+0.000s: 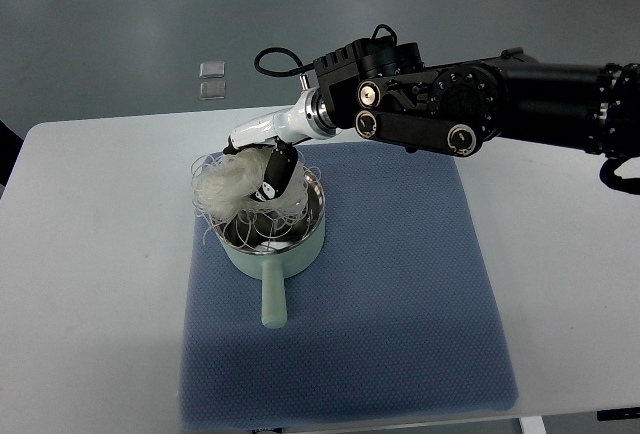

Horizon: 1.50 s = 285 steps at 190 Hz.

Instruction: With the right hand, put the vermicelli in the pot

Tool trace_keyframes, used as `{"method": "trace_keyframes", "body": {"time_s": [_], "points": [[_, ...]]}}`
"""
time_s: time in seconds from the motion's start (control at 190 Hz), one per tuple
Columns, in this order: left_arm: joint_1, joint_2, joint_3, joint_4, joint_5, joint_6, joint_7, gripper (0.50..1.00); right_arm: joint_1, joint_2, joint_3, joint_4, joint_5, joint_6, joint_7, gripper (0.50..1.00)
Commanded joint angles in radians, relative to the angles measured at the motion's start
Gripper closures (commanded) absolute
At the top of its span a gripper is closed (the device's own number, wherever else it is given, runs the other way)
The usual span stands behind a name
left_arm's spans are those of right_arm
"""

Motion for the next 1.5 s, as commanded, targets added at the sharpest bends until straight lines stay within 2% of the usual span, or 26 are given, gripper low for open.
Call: {"method": "trace_keyframes", "body": {"time_s": [0.0,0.342,0.347,0.352,0.358,0.363,0.368,0.373,0.379,0.389,0.71,0.805,1.036,1.225,1.493], "points": [[0.000,0.000,0.000,0.001,0.000,0.000,0.000,0.500,-0.028,0.005,0.002,-0.030,-0.004,-0.005,0.000,1.000],[-0.001,0.000,0.000,0.003,0.000,0.000,0.000,0.500,-0.086,0.005,0.005,-0.060,-0.041,-0.005,0.000,1.000],[0.000,0.000,0.000,0.001,0.000,0.000,0.000,0.500,-0.088,0.005,0.005,-0.062,-0.041,-0.007,0.000,0.919],[0.000,0.000,0.000,0.001,0.000,0.000,0.000,0.500,-0.088,0.005,0.005,-0.062,-0.041,-0.007,0.000,0.918],[0.000,0.000,0.000,0.001,0.000,0.000,0.000,0.500,-0.089,0.005,0.005,-0.062,-0.038,-0.007,0.000,0.778],[0.000,0.000,0.000,0.001,0.000,0.000,0.000,0.500,-0.089,0.005,0.005,-0.062,-0.038,-0.007,0.000,0.777],[0.000,0.000,0.000,0.003,0.000,0.000,0.000,0.500,-0.091,0.005,0.005,-0.063,-0.035,-0.007,0.000,0.666],[0.000,0.000,0.000,0.003,0.000,0.000,0.000,0.500,-0.091,0.005,0.005,-0.063,-0.035,-0.007,0.000,0.664],[0.000,0.000,0.000,0.003,0.000,0.000,0.000,0.500,-0.092,0.005,0.007,-0.063,-0.033,-0.007,0.000,0.587],[0.000,0.000,0.000,0.003,0.000,0.000,0.000,0.500,-0.094,0.005,0.007,-0.063,-0.030,-0.005,0.000,0.575],[0.000,0.000,0.002,0.001,0.000,0.000,0.000,0.500,-0.092,0.005,0.068,-0.074,-0.023,0.015,-0.002,0.574],[0.000,0.000,0.002,0.000,0.000,0.000,0.000,0.500,-0.085,0.005,0.152,-0.073,-0.019,0.021,-0.002,0.576],[0.000,0.000,0.000,0.000,0.000,0.000,0.000,0.500,-0.111,-0.104,0.415,-0.071,0.043,0.030,0.003,0.574],[0.000,0.000,0.002,-0.008,0.000,0.000,0.000,0.500,-0.325,-0.198,0.743,-0.067,0.160,0.024,0.048,0.576],[0.000,0.000,0.002,-0.009,0.000,0.000,0.020,0.500,-0.640,-0.147,1.186,-0.068,0.333,-0.017,0.077,0.574]]}}
